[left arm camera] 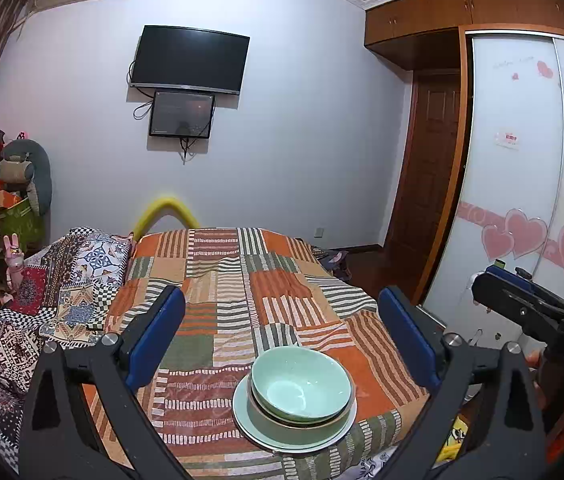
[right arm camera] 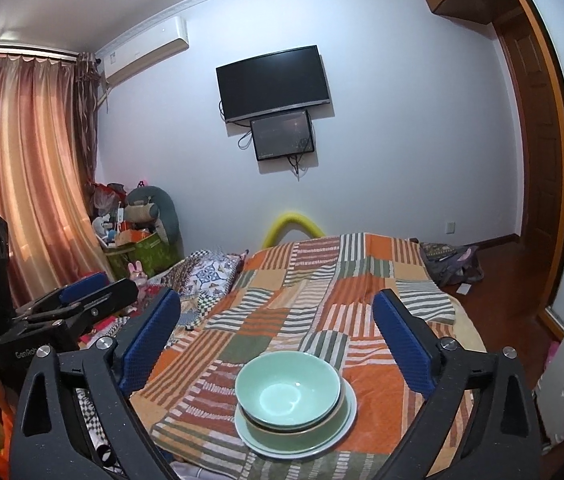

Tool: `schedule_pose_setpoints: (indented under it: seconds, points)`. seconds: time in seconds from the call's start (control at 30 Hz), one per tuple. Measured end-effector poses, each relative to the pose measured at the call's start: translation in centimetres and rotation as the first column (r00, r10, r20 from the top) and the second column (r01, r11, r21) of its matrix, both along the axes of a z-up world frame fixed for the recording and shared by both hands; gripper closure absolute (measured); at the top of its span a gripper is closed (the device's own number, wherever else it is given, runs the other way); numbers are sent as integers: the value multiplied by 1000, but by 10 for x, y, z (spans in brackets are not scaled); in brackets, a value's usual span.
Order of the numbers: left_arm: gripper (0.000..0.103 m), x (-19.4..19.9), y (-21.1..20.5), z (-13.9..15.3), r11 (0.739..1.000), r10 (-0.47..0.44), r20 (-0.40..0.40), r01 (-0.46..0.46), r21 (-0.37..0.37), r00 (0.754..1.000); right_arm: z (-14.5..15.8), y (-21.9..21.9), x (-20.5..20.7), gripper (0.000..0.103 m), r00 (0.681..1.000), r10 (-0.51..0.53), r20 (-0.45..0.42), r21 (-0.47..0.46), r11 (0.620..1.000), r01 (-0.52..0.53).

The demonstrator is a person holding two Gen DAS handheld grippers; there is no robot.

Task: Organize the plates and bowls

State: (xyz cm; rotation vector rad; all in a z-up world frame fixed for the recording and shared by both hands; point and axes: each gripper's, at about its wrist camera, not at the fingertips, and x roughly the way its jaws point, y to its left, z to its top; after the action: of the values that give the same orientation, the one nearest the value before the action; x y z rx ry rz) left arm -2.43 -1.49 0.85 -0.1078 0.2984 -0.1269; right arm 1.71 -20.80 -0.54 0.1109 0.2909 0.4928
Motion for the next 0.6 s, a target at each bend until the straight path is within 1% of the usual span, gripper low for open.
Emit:
schedule_pose_setpoints:
  seconds: [0.6]
  points:
    - [4,3,0,-6,1000,4,-8,-3,7,1000,-1,-3,-1,6,1000,1,-24,11,1000,0]
